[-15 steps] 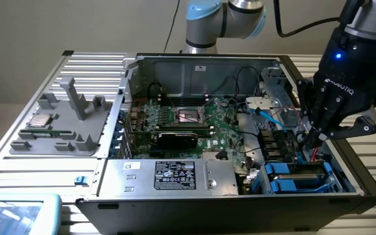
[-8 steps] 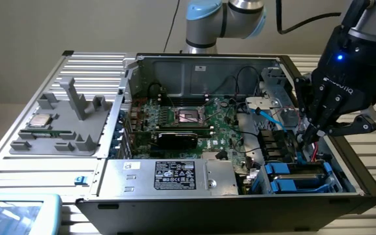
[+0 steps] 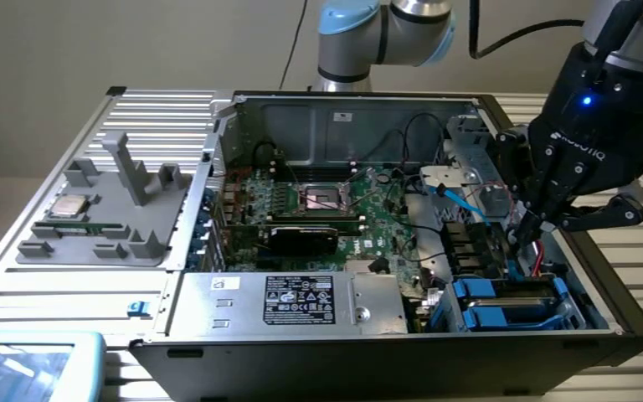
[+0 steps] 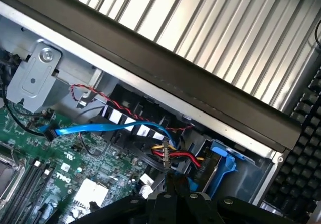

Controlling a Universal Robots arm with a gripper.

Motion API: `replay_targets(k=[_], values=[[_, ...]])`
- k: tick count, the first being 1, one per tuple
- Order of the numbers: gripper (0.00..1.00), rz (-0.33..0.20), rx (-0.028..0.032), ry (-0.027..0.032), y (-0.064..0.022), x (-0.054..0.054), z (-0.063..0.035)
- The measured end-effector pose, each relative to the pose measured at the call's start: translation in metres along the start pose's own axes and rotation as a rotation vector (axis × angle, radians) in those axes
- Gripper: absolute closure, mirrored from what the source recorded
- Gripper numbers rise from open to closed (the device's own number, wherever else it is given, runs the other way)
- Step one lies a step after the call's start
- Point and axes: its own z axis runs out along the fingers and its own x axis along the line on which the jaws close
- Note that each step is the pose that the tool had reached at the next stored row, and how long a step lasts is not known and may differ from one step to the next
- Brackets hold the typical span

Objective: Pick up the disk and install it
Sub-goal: 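Insert the second disk wire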

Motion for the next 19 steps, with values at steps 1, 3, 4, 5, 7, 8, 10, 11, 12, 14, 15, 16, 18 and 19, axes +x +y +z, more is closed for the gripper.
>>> replay_targets(k=[1, 3, 4, 5, 7, 8, 10, 11, 12, 14, 15, 16, 18, 19], values=[[0.89, -0.018, 0.0001, 0.001, 0.0, 0.0, 0.0001], [0.89, -0.054, 0.0002, 0.0026, 0.0, 0.0, 0.0002], [0.89, -0.072, 0.0001, 0.0033, 0.0, 0.0, 0.0002], [0.89, -0.09, 0.0001, 0.0037, 0.0, 0.0, 0.0003], [0.89, -0.126, 0.0, 0.0046, 0.0, 0.0, 0.0004], [0.89, -0.144, -0.0001, 0.005, 0.0, 0.0, 0.0005], [0.89, -0.18, -0.0003, 0.0058, 0.0, 0.0, 0.0006], [0.89, -0.199, -0.0006, 0.0063, 0.0, 0.0, 0.0007], [0.89, -0.217, -0.0007, 0.0067, 0.0, 0.0, 0.0008], [0.89, -0.254, -0.0011, 0.0075, 0.0, 0.0, 0.001], [0.89, -0.272, -0.0016, 0.0082, 0.0, 0.0, 0.001], [0.89, -0.287, -0.0028, 0.0107, 0.0, -0.0001, 0.001], [0.89, -0.293, -0.0023, 0.0153, 0.0001, 0.0, 0.0011], [0.89, -0.293, -0.0023, 0.0153, 0.0001, 0.0, 0.0011]])
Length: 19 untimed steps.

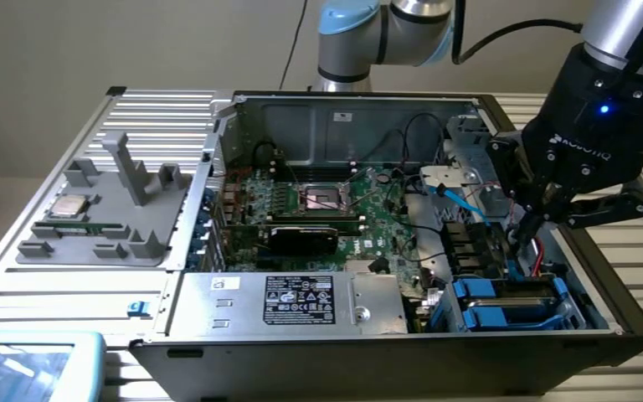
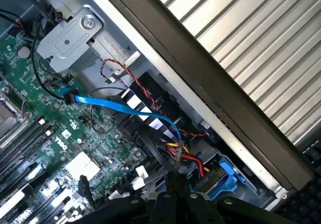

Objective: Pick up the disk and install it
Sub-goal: 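Insert the second disk wire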

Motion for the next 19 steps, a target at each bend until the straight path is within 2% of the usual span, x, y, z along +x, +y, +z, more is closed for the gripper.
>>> replay_targets(k=[3, 5, 13, 19], values=[[0.89, -0.001, 0.0011, 0.0011, 0.0004, 0.0005, 0.0], [0.89, -0.02, -0.0005, 0.0019, 0.0005, 0.0005, -0.0001], [0.89, -0.166, -0.0109, 0.0059, 0.0006, 0.0006, 0.0], [0.89, -0.274, -0.0139, 0.005, 0.0005, 0.0006, 0.0]])
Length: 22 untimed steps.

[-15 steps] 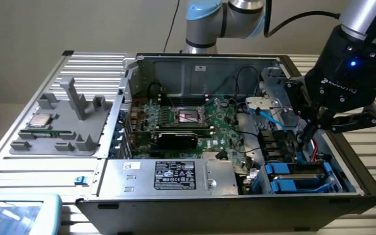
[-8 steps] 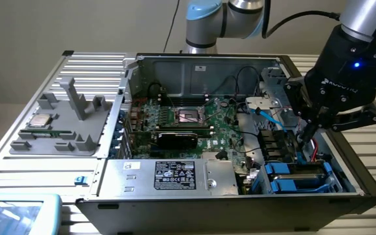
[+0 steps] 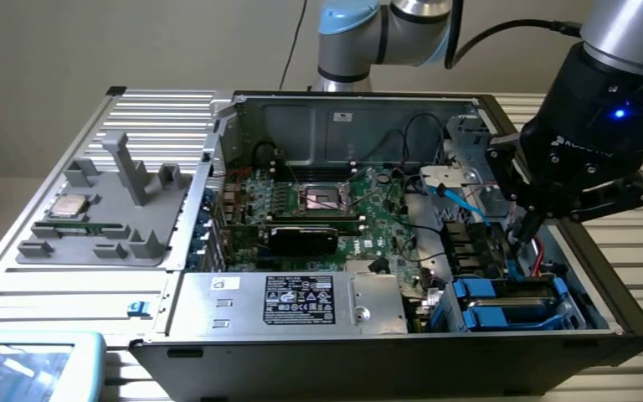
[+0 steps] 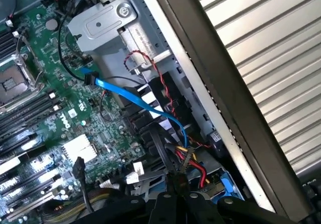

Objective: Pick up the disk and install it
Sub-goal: 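Insert the second disk wire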

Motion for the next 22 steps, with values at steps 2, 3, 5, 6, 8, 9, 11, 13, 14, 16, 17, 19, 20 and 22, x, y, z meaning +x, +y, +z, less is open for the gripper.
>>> replay_targets(k=[2, 3, 5, 6, 8, 9, 11, 13, 14, 16, 17, 19, 20, 22], values=[[0.89, -0.037, -0.0006, -0.0003, 0.0, 0.0, 0.0], [0.89, -0.055, -0.001, -0.0004, 0.0, 0.0, 0.0], [0.89, -0.091, -0.0016, -0.0008, 0.0, 0.0, 0.0], [0.89, -0.109, -0.002, -0.0009, 0.0, 0.0, 0.0], [0.89, -0.146, -0.0028, -0.0012, 0.0, 0.0, 0.0], [0.89, -0.164, -0.003, -0.0014, 0.0, 0.0, 0.0], [0.89, -0.201, -0.0036, -0.0017, 0.0, 0.0, 0.0], [0.89, -0.237, -0.0042, -0.002, 0.0, 0.0, 0.0001], [0.89, -0.254, -0.0045, -0.0022, 0.0, 0.0, 0.0001], [0.89, -0.292, -0.0052, -0.0025, 0.0, 0.0, 0.0002], [0.89, -0.309, -0.0055, -0.0027, 0.0, 0.0, 0.0002], [0.89, -0.347, -0.006, -0.0031, 0.0, 0.0, 0.0002], [0.89, -0.364, -0.0063, -0.0032, 0.0, 0.0, 0.0003], [0.89, -0.399, -0.0068, -0.0036, -0.0002, 0.0002, 0.0004]])
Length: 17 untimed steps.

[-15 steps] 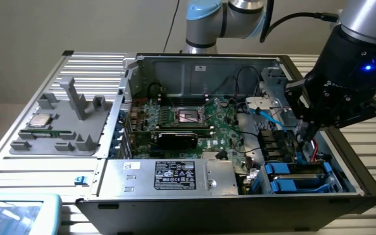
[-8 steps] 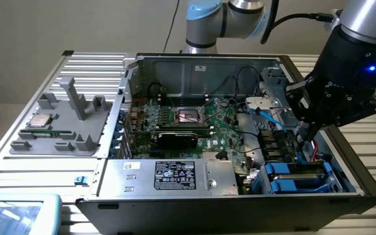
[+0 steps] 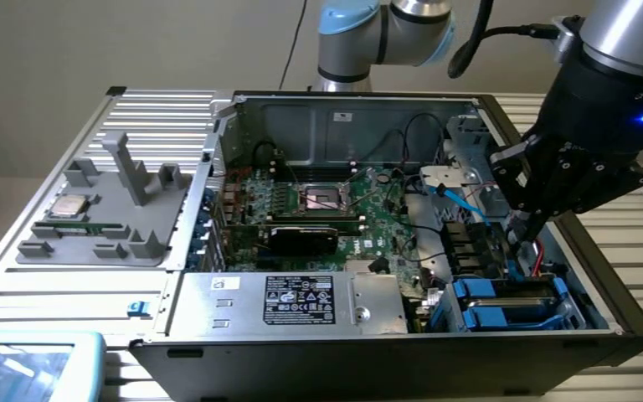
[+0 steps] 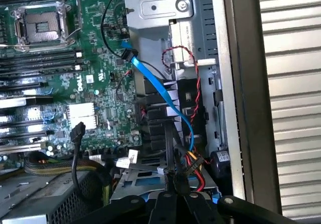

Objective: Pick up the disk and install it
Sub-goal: 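Insert the second disk wire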

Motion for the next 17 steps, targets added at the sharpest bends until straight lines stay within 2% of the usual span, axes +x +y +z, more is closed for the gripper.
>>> replay_targets(k=[12, 17], values=[[0.89, -0.13, -0.0023, -0.0009, -0.0025, 0.0021, 0.0009], [0.89, -0.15, -0.0024, 0.0055, -0.0091, 0.0015, 0.003]])
